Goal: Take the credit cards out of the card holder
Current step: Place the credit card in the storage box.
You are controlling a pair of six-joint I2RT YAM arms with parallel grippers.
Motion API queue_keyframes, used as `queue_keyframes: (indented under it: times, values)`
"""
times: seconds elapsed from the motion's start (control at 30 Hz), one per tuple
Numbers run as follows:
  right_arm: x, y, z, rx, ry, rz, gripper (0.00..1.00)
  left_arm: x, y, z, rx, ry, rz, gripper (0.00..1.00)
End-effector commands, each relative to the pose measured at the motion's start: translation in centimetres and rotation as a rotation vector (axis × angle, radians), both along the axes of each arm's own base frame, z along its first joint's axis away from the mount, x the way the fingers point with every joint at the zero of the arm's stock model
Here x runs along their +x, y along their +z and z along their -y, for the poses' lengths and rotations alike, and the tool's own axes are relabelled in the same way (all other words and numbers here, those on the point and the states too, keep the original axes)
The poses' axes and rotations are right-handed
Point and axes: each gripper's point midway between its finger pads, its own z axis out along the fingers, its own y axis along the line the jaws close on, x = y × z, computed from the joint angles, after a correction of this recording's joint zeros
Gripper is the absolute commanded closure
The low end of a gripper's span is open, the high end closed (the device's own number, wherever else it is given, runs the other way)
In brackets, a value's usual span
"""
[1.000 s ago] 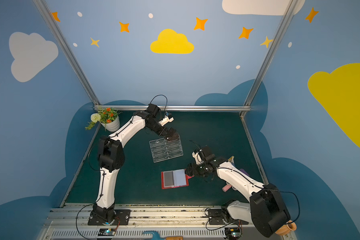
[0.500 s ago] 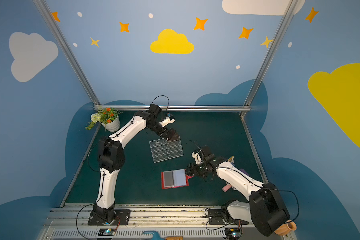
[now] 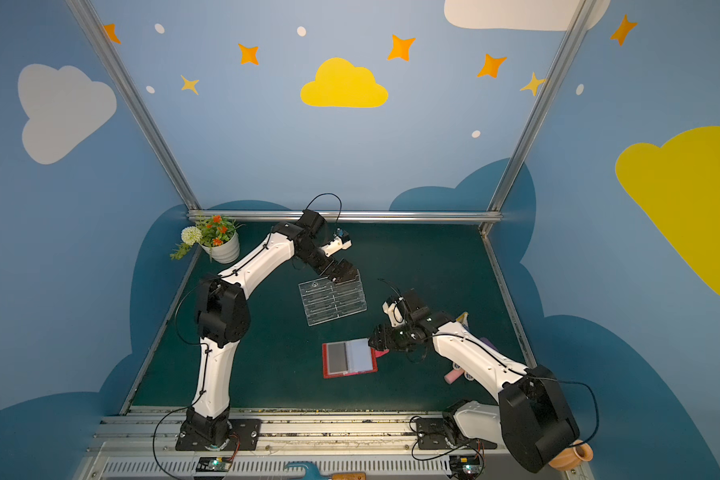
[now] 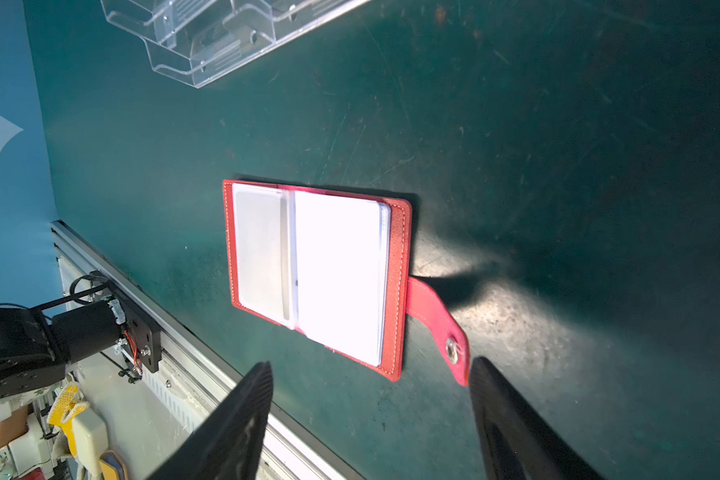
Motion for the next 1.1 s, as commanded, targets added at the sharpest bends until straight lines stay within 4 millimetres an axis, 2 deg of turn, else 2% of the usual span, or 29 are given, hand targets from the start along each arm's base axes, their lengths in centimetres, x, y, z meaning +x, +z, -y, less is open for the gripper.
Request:
queue_keyframes:
  times: [0.0,0.53,0.6,0.9,1.07]
  values:
    - [0.5,0.9,-0.3,0.015,0.011,0.022,0.27,-0.2,1.8,-0.6,0.012,-0.011,0.044,0.96]
    - [0.4,0.5,-0.3,0.013,0.013,0.01,0.27,-1.5,2.3,-0.2,0.011,-0.063,0.051,0.96]
    - [0.3,0.4,-0.2,0.013,0.013,0.007,0.28,-1.6,2.3,-0.1,0.011,-0.066,0.05,0.94]
    - [0.1,0.4,-0.2,0.013,0.016,0.005,0.27,-1.9,0.2,0.3,0.055,-0.08,0.028,0.95]
    - [0.2,0.5,-0.1,0.014,0.013,0.01,0.27,-1.7,0.4,0.4,0.056,-0.073,0.038,0.89]
